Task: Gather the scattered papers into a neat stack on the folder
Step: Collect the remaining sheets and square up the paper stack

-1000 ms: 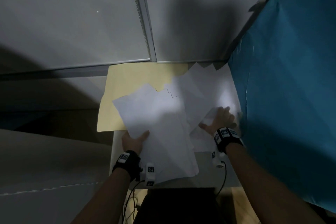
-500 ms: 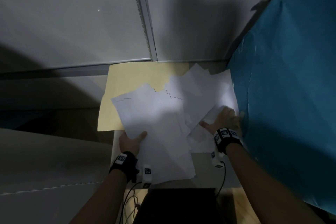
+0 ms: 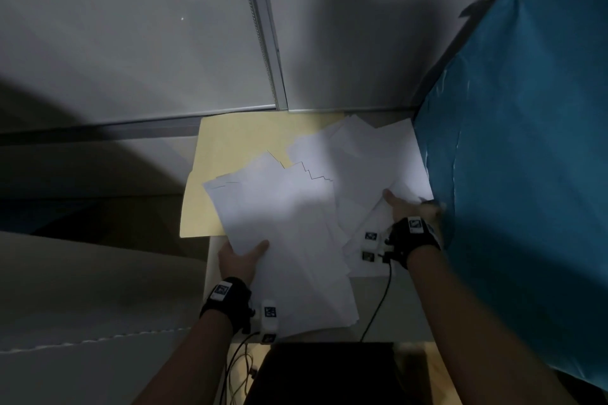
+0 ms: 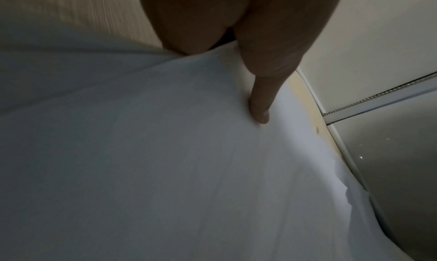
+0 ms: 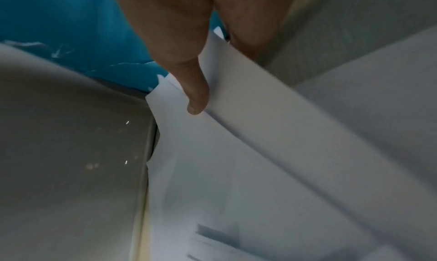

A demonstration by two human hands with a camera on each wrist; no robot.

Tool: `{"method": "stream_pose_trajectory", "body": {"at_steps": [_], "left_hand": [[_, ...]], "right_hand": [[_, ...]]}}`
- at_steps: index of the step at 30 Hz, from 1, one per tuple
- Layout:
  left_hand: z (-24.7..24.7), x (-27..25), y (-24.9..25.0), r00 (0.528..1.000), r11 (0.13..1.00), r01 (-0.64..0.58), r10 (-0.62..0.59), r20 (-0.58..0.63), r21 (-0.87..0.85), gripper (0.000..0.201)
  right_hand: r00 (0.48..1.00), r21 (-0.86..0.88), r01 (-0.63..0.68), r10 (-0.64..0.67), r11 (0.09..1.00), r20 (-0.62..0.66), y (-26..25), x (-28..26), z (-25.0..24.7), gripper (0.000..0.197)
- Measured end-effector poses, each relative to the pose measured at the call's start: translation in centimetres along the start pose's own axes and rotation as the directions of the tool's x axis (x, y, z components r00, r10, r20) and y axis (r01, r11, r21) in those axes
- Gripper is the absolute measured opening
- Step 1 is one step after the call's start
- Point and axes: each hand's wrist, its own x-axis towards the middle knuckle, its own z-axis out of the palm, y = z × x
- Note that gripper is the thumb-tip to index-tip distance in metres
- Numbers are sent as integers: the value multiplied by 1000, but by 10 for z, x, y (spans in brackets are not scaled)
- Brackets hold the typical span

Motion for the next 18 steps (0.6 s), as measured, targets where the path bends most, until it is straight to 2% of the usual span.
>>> {"method": "stream_pose_trajectory", "body": {"at_steps": [2, 4, 5, 7, 9, 11, 13, 16, 18], "left_hand": [[0, 0, -1, 1000, 1000, -3, 3, 0, 1, 46], [0, -1, 0, 1000, 1000, -11, 11, 4, 3, 45], [0, -2, 2, 1000, 1000, -18, 18, 8, 2, 45], [2, -6, 7, 999, 999, -43, 42, 34, 8, 49], [3, -10, 9, 990, 995, -95, 91, 104, 33, 65], [5, -9, 7, 979, 990, -125, 113, 169, 63, 80], [6, -11, 10, 972, 982, -152, 128, 199, 110, 87], [10, -15, 13, 961, 958, -228, 193, 200, 171, 104], [12, -21, 17, 943, 943, -295, 262, 204, 154, 127]], "right_hand": [[1000, 29, 4, -4, 1000, 0, -7, 7, 7, 77], [1000, 67, 17, -18, 998, 13, -9, 8, 10, 56], [998, 38, 66, -66, 997, -7, -11, 6, 9, 46], [957, -54, 280, -283, 958, -67, -15, -3, 6, 33], [865, -68, 497, -500, 865, -40, -18, -13, 1, 31], [755, -81, 653, -655, 753, 3, -26, -22, -6, 25], [640, -58, 767, -768, 640, -21, -47, -38, -18, 25], [444, -91, 887, -891, 452, -96, -81, -66, -38, 39], [338, -102, 931, -934, 350, -118, -104, -83, -51, 28]]}}
